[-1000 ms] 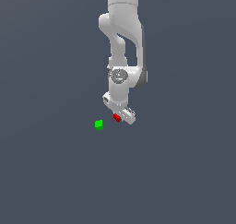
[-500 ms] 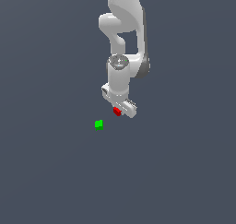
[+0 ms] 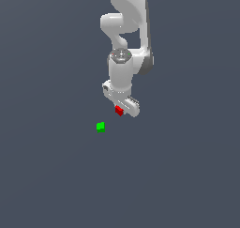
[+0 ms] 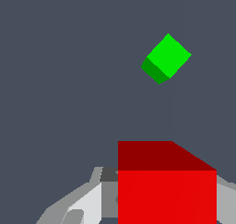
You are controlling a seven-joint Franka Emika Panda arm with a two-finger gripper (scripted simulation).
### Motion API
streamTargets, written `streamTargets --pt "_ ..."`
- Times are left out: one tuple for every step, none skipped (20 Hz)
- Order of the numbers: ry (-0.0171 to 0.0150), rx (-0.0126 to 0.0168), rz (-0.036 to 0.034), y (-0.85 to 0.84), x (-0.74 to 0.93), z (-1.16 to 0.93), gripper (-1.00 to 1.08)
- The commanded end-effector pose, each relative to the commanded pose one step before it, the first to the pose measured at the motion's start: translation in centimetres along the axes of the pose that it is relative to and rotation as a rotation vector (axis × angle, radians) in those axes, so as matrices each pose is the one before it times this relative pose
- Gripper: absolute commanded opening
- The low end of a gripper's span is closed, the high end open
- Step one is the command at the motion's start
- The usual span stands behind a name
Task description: Stack the red cube on top of the green cube.
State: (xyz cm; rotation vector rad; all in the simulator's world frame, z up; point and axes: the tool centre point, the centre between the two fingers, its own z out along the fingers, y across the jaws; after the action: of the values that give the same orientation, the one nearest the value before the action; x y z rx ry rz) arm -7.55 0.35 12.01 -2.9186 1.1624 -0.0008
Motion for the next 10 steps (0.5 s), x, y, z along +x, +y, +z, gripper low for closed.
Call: streamTargets --pt "-0.0003 -0.00048 -0.00006 -0.018 0.018 0.013 -1.0" --pt "0.0 0.0 0.0 0.009 -0.012 0.004 -1.0" --pt "0.0 0.0 0.0 0.013 0.028 0.016 -1.0" --pt "0.0 0.0 0.0 0.039 0.085 0.049 -1.0" --pt "0.0 0.0 0.0 0.065 0.142 0.081 -1.0" --pt "0.0 0.0 0.0 0.091 0.2 0.114 -1.0" --pt "0.0 0.0 0.0 0.117 0.257 0.147 -1.0" --pt "0.0 0.0 0.0 0.142 0.316 0.18 -1.0" --pt "0.0 0.0 0.0 0.167 0.373 0.213 -1.0" --pt "0.0003 0.00009 -0.00037 0.177 0.413 0.229 -1.0"
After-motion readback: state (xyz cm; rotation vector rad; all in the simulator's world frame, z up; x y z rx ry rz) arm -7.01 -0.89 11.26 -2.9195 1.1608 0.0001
